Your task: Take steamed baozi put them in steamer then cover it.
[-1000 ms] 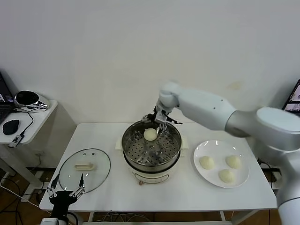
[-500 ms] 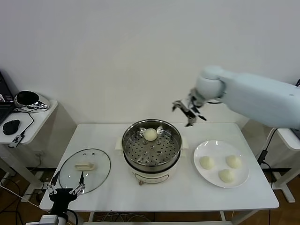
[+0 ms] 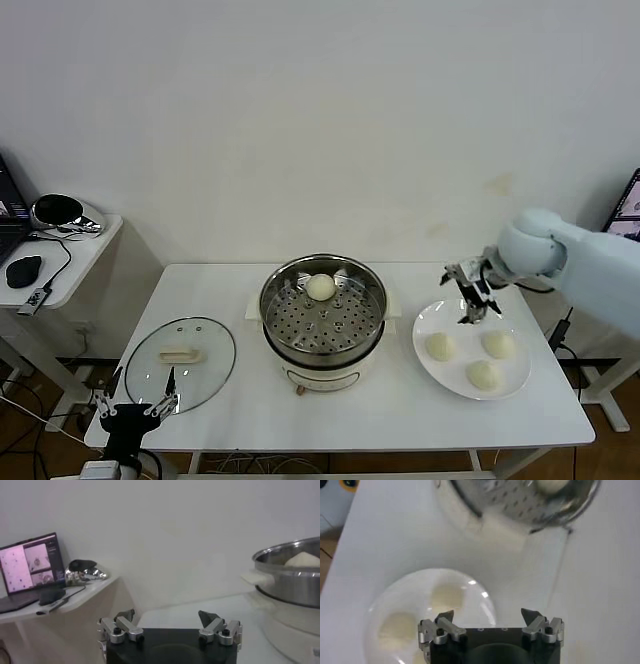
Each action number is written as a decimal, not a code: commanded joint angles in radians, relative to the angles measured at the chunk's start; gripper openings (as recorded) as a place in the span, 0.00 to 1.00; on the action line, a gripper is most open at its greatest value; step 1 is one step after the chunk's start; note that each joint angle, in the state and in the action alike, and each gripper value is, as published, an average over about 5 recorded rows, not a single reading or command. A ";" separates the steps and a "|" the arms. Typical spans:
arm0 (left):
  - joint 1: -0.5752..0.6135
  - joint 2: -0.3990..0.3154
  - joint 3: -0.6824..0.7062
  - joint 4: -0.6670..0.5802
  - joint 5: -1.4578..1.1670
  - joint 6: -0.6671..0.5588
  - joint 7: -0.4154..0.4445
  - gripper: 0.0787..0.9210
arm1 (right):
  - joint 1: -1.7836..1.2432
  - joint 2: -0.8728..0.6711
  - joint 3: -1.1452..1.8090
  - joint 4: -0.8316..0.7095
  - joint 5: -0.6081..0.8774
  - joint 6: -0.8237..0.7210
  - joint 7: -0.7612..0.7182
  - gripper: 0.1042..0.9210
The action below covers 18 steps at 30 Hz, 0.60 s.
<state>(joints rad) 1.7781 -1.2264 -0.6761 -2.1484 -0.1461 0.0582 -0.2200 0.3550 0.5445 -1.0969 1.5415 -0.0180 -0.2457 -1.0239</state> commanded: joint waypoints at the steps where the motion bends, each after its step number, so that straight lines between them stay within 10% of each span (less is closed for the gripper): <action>1: 0.015 -0.003 -0.012 -0.004 0.003 0.007 0.000 0.88 | -0.322 -0.044 0.218 -0.095 -0.117 0.005 -0.014 0.88; 18: 0.046 -0.004 -0.040 -0.026 0.001 0.003 -0.002 0.88 | -0.420 0.215 0.302 -0.320 -0.177 0.088 -0.049 0.88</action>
<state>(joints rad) 1.8155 -1.2308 -0.7090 -2.1697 -0.1444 0.0617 -0.2206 0.0192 0.6460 -0.8615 1.3460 -0.1496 -0.1888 -1.0626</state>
